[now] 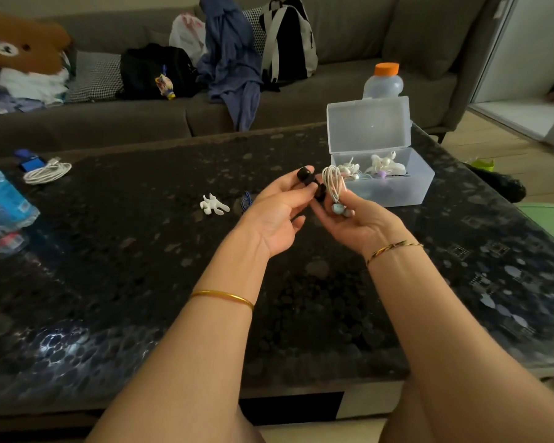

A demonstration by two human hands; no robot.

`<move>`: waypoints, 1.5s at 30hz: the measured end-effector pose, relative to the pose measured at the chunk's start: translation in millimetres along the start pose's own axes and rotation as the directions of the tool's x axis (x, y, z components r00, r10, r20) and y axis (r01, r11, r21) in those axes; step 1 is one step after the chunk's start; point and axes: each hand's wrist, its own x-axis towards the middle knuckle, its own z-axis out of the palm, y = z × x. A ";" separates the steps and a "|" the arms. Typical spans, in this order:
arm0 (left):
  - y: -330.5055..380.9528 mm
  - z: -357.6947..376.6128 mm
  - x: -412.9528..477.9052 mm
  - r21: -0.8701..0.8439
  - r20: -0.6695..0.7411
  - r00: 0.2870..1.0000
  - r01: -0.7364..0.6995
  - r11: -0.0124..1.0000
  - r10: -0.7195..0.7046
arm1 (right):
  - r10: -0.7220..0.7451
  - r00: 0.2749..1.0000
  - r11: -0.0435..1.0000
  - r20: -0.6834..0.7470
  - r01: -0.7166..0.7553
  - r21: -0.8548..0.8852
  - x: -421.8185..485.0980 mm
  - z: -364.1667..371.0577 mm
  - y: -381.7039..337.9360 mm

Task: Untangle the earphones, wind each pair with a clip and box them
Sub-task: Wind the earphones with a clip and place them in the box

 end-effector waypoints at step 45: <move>-9.0 -8.6 -6.5 0.951 0.126 0.918 -0.219 0.216 0.376 | -0.216 0.972 0.890 -0.093 0.157 -0.428 3.2 -3.0 -3.5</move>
